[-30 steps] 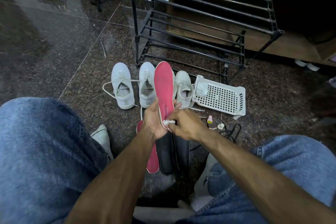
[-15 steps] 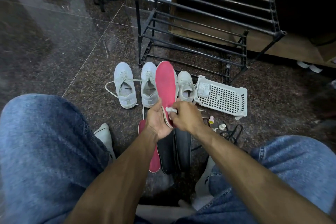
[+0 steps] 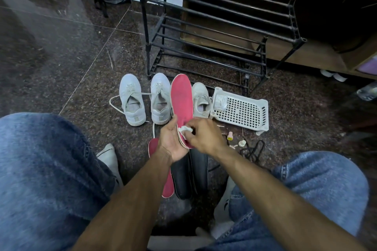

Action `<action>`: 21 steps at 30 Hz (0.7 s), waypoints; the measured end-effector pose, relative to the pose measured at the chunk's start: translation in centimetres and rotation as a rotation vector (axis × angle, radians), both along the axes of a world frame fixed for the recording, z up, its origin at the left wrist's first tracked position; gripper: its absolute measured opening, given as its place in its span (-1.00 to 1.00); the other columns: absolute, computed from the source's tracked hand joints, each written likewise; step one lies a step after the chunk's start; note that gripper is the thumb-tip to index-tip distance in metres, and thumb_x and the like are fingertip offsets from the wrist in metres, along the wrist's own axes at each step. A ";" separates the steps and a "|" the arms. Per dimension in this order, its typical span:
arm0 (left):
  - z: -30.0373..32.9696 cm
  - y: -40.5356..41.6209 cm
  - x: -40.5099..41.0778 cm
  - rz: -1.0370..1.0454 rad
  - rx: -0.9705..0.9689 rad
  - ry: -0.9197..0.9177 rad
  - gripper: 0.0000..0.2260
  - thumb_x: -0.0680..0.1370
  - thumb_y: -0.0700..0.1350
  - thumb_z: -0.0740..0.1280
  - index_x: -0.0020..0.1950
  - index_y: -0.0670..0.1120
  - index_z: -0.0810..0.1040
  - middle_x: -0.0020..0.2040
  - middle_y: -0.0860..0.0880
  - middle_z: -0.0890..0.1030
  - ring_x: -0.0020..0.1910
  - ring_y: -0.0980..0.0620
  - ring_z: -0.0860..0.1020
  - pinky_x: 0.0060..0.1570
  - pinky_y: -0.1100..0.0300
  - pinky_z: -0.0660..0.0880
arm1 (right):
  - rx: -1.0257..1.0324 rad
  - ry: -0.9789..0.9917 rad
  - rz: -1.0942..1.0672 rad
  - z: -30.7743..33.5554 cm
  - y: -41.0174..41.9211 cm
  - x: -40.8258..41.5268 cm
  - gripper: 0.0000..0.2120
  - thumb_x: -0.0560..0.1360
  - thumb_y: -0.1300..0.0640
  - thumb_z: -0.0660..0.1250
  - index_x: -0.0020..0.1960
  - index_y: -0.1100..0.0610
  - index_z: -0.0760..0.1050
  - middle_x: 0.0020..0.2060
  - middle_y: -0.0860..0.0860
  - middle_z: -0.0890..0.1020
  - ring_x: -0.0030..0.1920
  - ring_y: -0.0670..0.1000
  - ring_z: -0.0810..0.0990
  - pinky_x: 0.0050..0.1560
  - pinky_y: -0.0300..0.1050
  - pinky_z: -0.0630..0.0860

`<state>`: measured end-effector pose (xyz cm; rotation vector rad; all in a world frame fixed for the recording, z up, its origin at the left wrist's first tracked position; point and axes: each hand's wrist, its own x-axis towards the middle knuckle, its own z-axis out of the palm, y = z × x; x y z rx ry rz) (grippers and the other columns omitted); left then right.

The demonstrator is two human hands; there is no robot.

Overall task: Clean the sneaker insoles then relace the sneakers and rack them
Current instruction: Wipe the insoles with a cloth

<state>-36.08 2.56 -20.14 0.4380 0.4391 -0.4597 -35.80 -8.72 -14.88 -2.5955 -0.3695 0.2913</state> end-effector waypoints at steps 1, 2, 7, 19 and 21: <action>0.0 -0.2 -0.2 -0.004 -0.010 0.004 -0.59 0.61 0.10 0.11 0.16 -0.17 0.57 0.04 -0.16 0.62 0.06 -0.12 0.58 0.24 -0.04 0.40 | -0.017 -0.070 -0.027 0.0 0.4 0.2 -0.85 0.50 0.04 0.31 -0.02 0.04 0.62 -0.06 0.00 0.66 -0.12 0.10 0.62 -0.10 -0.02 0.55; 0.0 -0.3 -0.4 -0.018 -0.025 0.004 -0.59 0.61 0.09 0.10 0.17 -0.16 0.57 0.08 -0.17 0.61 0.12 -0.13 0.55 0.32 -0.06 0.34 | -0.029 -0.121 -0.068 0.1 0.7 0.6 -0.83 0.51 0.03 0.29 -0.01 0.05 0.61 -0.04 0.02 0.66 -0.10 0.13 0.61 -0.09 -0.03 0.54; -0.1 -0.7 -0.5 -0.048 -0.040 -0.035 -0.59 0.63 0.07 0.08 0.25 -0.15 0.56 0.22 -0.19 0.58 0.30 -0.13 0.47 0.44 -0.07 0.23 | -0.061 -0.157 -0.245 0.9 0.9 2.4 -0.82 0.53 0.04 0.30 -0.06 0.13 0.59 -0.12 0.10 0.66 -0.12 0.17 0.61 -0.15 -0.05 0.50; 0.0 -0.2 -0.1 0.018 -0.047 -0.023 -0.56 0.62 0.11 0.08 0.26 -0.17 0.52 0.09 -0.18 0.62 0.14 -0.13 0.57 0.24 -0.05 0.42 | 0.097 -0.011 -0.199 -0.2 1.7 1.8 -0.88 0.46 0.10 0.33 -0.09 0.06 0.64 -0.21 0.03 0.68 -0.22 0.08 0.61 -0.20 -0.05 0.56; -0.1 -0.5 -0.5 -0.006 -0.078 -0.052 -0.55 0.63 0.09 0.06 0.39 -0.13 0.44 0.27 -0.19 0.55 0.34 -0.16 0.45 0.41 -0.11 0.27 | -0.068 -0.125 -0.222 0.4 1.7 2.9 -0.83 0.50 0.06 0.29 -0.03 0.08 0.62 -0.12 0.09 0.67 -0.11 0.17 0.61 -0.14 -0.03 0.53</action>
